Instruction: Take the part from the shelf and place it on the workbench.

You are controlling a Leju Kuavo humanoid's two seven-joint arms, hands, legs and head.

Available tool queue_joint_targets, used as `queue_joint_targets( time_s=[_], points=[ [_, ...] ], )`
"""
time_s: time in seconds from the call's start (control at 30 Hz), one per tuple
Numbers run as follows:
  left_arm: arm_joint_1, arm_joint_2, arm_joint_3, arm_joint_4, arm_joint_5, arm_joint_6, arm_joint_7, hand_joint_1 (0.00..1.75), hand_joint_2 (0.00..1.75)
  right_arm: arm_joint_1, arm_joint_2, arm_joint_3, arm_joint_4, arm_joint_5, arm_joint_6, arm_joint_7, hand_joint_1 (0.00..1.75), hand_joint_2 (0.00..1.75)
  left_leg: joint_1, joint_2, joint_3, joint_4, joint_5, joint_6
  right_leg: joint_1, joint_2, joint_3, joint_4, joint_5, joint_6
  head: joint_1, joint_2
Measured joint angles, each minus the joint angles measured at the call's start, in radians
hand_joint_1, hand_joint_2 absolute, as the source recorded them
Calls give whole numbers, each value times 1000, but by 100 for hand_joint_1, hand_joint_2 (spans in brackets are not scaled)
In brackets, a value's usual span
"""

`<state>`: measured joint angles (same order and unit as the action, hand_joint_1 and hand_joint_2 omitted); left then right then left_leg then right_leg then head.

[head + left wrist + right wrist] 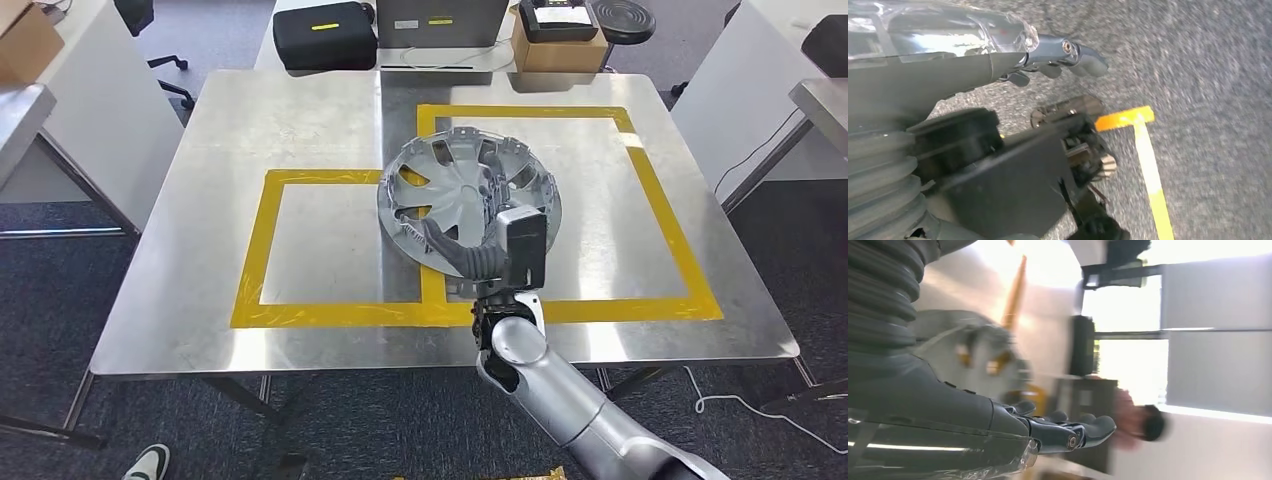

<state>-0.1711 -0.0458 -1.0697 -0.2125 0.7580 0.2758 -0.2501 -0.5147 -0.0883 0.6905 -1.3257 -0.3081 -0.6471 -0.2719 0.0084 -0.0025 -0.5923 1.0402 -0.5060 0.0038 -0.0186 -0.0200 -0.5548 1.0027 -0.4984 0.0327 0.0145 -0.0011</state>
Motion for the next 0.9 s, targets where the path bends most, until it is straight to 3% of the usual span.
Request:
queue_joint_targets(
  time_s=[0.1,0.3,0.77,0.9],
  points=[
    [16,9,4,2,24,16,-21,0,175,65,-35,-44,-285,96,2,1,0,175,0,-6,1,0,-1,0,0,-2,1,0,-1,0,-1,0],
    [25,28,23,5,43,24,-41,0,175,163,-113,-116,-678,68,35,-21,0,175,0,-13,2,0,-1,-1,-1,-5,4,-2,-2,0,2,0],
    [25,58,48,8,55,42,-48,0,175,289,-208,-218,-1003,13,48,-49,0,175,0,-10,3,0,-2,-1,0,-5,6,-2,-3,2,0,0],
    [25,66,50,8,58,47,-47,0,0,332,-218,-244,-1034,-3,42,-68,0,175,0,-7,4,0,-2,-1,-1,-4,6,-2,-3,2,0,0]
  ],
)
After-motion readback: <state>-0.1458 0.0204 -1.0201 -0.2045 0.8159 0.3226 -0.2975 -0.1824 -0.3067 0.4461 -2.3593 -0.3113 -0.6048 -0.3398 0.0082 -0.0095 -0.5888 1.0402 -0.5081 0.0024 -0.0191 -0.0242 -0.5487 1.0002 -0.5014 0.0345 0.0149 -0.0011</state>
